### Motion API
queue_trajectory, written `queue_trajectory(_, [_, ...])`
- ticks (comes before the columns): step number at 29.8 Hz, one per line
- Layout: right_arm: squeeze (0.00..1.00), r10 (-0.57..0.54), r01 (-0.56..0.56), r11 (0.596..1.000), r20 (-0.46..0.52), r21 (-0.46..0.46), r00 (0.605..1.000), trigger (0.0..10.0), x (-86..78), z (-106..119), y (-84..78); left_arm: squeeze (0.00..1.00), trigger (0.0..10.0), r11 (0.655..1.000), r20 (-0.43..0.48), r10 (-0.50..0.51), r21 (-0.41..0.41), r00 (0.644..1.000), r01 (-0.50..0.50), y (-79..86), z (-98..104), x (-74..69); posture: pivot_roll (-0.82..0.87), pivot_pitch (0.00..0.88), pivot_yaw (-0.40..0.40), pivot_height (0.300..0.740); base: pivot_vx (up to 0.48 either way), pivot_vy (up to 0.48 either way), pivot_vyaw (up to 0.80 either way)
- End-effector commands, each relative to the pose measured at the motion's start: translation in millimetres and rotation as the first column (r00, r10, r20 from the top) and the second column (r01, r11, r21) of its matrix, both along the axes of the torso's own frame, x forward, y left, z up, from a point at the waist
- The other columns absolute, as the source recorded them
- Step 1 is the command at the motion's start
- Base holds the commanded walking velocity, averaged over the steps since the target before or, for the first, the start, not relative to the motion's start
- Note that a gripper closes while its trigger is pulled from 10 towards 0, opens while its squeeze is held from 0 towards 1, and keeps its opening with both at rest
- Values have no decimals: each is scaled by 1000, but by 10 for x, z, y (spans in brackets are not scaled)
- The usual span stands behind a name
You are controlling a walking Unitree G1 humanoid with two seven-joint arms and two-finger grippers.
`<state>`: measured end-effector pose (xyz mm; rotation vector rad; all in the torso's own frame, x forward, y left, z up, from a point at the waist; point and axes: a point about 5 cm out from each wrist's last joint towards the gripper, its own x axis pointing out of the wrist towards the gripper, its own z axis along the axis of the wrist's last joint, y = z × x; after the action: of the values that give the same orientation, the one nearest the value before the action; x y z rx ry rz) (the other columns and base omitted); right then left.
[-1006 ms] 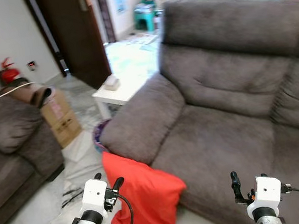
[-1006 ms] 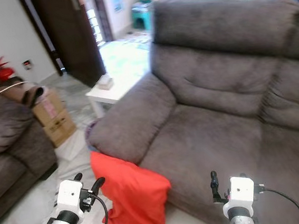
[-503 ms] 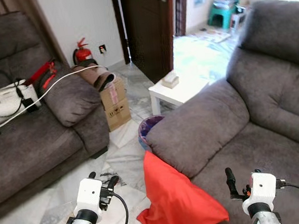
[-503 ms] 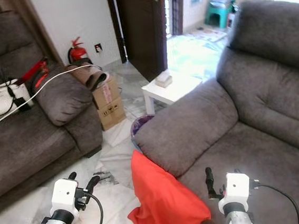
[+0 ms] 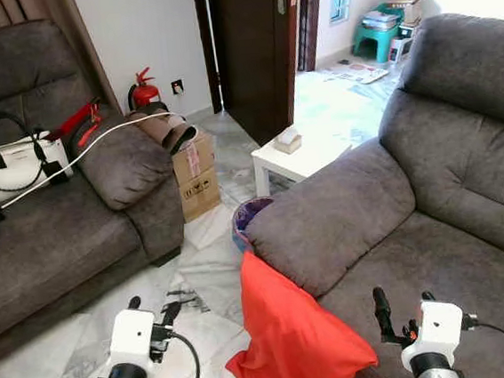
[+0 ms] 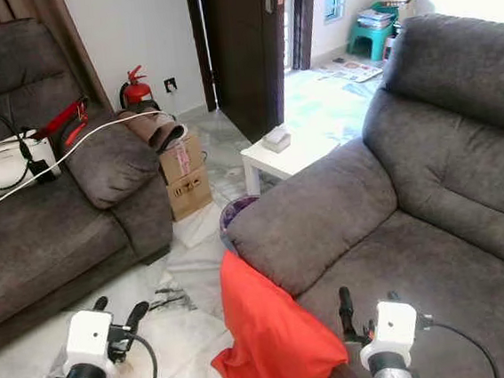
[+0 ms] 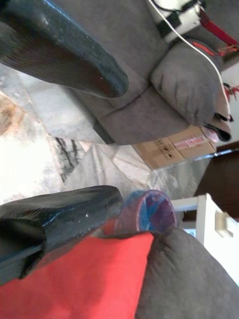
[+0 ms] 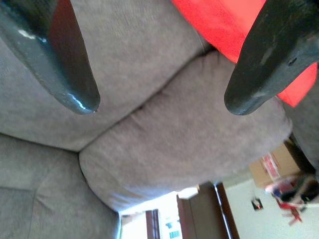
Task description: Move the pillow to the sofa from floor
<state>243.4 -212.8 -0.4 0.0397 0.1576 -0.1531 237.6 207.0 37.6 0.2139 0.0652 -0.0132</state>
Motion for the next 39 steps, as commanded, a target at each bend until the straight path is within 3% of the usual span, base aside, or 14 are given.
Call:
queue_trajectory(1, [0, 5, -5, 1000, -3, -1, 1000, 10000, -2, 1, 20, 0, 10000, 1000, 1, 8, 2, 1000, -8, 20, -2, -12, -9, 60, 37, 740, 0, 0, 0])
queue_trajectory(4, [0, -24, 24, 1000, -62, -7, 998, 10000, -22, -58, -5, 0, 10000, 1000, 6, -4, 0, 1000, 4, 5, 7, -19, -6, 55, 37, 735, 0, 0, 0])
queue_trajectory(9, [0, 0, 0, 1000, -16, -2, 1000, 10000, -38, -16, 6, 0, 10000, 1000, 12, -15, -8, 1000, 15, -39, 24, 17, -10, 49, 36, 715, 0, 0, 0])
queue_trajectory(20, [0, 14, -16, 999, -64, -29, 998, 10000, -5, -18, -49, 0, 10000, 999, 10, -25, -28, 1000, 25, -106, -1, 3, -12, 41, 24, 715, 0, 0, 0])
queue_trajectory(24, [0, 26, -28, 999, -62, -24, 998, 10000, 3, -13, -53, 0, 10000, 999, 11, -22, -31, 1000, 23, -115, -4, -1, -11, 41, 17, 695, 0, 0, 0])
queue_trajectory(34, [0, 83, -87, 996, -97, -35, 992, 10000, 17, -38, -8, 0, 10000, 999, 5, -21, -48, 1000, 21, -147, -23, -11, -8, 50, 8, 695, 0, 0, 0])
queue_trajectory(39, [0, 113, -116, 993, -87, -33, 990, 10000, 28, -27, 28, 0, 10000, 998, 3, -28, -53, 1000, 28, -166, -24, 0, -10, 57, 6, 672, 0, 0, 0])
